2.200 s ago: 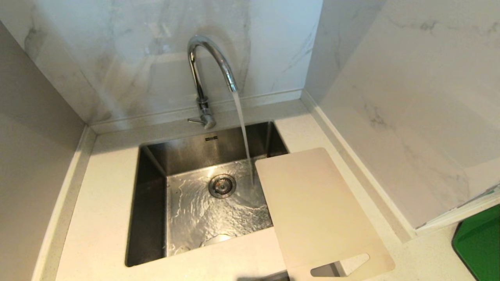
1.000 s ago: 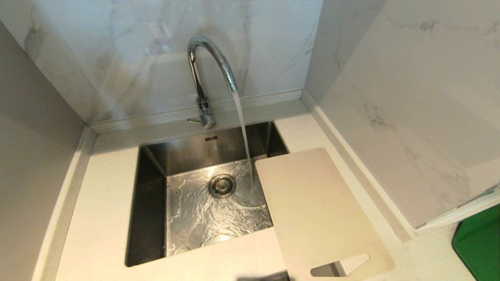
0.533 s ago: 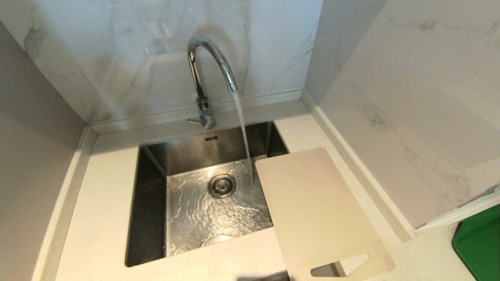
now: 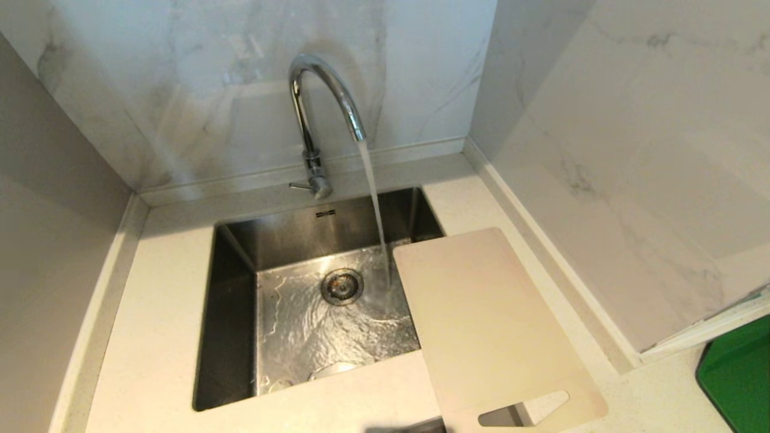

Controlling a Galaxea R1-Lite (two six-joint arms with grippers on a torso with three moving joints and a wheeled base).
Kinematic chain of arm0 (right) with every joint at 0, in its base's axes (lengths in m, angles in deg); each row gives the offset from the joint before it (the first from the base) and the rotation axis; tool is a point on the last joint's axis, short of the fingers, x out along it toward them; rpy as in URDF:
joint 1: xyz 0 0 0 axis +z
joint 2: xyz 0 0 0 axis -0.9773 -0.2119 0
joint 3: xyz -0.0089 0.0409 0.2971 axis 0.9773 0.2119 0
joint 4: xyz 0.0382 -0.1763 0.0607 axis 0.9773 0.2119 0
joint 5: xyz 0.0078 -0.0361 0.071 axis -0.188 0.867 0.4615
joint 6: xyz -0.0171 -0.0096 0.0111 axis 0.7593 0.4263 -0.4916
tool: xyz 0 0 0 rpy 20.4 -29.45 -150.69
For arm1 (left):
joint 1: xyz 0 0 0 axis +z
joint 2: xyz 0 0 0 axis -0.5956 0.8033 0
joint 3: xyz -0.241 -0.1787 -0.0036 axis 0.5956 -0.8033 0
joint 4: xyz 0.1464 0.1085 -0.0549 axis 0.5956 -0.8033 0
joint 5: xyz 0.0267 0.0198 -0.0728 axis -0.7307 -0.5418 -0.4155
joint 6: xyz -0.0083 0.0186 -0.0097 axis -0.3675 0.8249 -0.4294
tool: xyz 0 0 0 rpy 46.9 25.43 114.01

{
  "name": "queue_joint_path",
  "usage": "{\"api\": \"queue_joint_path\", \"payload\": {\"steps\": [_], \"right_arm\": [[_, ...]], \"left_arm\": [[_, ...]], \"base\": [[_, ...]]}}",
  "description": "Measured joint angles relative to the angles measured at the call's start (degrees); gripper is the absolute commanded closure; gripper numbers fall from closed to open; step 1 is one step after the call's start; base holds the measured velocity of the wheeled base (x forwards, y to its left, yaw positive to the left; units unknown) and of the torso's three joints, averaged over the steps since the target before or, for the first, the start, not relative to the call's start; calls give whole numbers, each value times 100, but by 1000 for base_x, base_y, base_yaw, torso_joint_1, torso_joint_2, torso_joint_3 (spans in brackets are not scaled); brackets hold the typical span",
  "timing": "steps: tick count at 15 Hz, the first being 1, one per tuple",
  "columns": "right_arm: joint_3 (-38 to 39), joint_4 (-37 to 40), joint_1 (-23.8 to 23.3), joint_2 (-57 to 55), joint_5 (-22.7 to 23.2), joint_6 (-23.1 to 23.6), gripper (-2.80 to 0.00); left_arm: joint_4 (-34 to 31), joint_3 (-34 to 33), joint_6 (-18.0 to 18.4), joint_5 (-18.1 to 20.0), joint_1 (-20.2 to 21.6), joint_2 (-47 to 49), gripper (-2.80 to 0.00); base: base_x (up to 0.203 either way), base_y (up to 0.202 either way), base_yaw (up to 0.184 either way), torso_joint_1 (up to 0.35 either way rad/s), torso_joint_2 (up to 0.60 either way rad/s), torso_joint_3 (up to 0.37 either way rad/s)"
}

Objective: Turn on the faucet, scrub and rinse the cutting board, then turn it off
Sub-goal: Pick up the cutting board

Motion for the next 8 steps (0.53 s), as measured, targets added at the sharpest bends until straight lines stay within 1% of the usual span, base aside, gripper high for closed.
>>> {"api": "queue_joint_path", "payload": {"steps": [8], "right_arm": [[0, 0, 0, 0, -3, 3, 0]], "left_arm": [[1, 7, -11, 1, 0, 0, 0]], "base": [[0, 0, 0, 0, 0, 0]]}}
